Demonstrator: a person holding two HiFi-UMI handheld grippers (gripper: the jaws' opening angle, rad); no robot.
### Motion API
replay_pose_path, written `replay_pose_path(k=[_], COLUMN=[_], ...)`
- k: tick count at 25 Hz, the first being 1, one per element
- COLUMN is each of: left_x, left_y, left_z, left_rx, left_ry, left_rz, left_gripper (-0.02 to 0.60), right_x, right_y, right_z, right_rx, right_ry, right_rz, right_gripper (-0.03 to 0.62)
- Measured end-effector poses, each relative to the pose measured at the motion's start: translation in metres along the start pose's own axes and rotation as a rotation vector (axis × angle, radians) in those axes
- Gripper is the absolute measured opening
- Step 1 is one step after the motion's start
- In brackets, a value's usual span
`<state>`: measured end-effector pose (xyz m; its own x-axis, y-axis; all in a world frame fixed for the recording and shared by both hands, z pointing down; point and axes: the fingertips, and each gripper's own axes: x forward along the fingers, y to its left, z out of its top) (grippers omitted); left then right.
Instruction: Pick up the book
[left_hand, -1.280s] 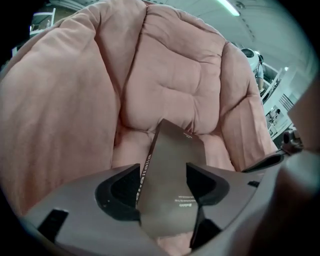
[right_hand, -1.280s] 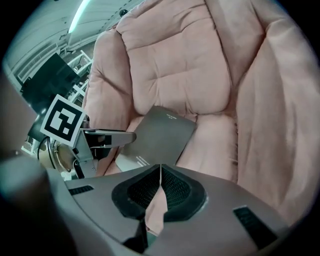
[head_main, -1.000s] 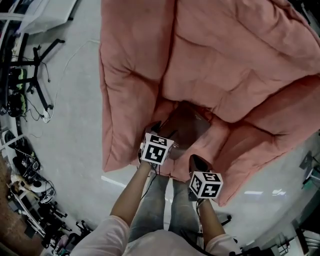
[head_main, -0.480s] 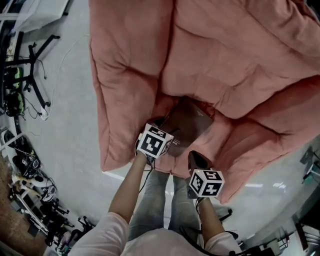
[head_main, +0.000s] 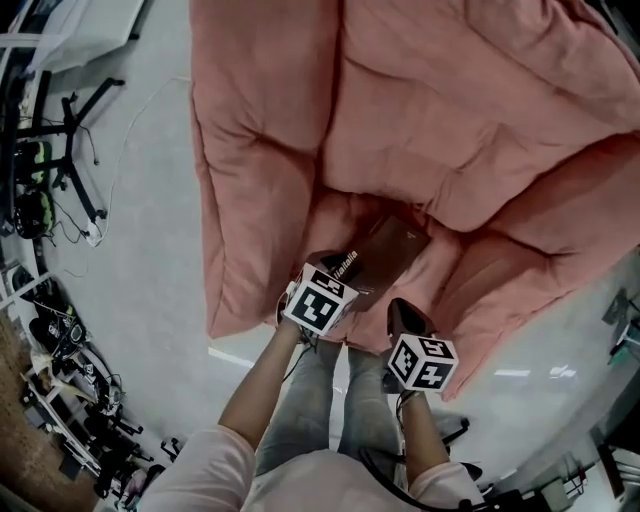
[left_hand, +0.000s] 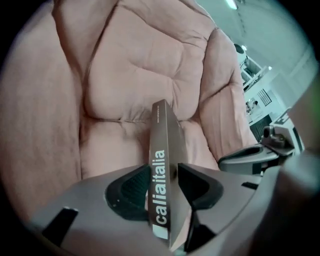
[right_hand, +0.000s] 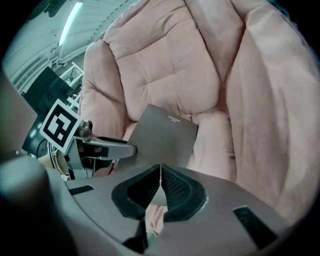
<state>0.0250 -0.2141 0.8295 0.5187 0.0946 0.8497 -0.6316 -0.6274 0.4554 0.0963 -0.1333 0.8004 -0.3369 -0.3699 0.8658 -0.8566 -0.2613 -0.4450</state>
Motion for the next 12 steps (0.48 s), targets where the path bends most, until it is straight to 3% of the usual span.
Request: replay_pose_path(k=[4,9,12], left_x=[-0.007,0.000,0.005], left_y=[-0.022,-0.052,-0.067], left_z=[0.003,0.007,0.008], left_rx=[-0.028,0.036,0.019], left_ry=[-0.006,0.039,0.056], left_rz=[-0.052,-0.060,-0.083], left_gripper=[0.172,0.150,0.155], right_x=[-0.011,-0.020,-0.026], right_y=[-0.007,-0.023,-0.028], right_z=[0.002,-0.004,-0.006], right_rx=[0.015,0.037,0.048], right_ry=[-0.024,-0.038,-0.044], right_rz=[-0.002,-0.015,-0.017], right_gripper=[0.032,0.032,0.032])
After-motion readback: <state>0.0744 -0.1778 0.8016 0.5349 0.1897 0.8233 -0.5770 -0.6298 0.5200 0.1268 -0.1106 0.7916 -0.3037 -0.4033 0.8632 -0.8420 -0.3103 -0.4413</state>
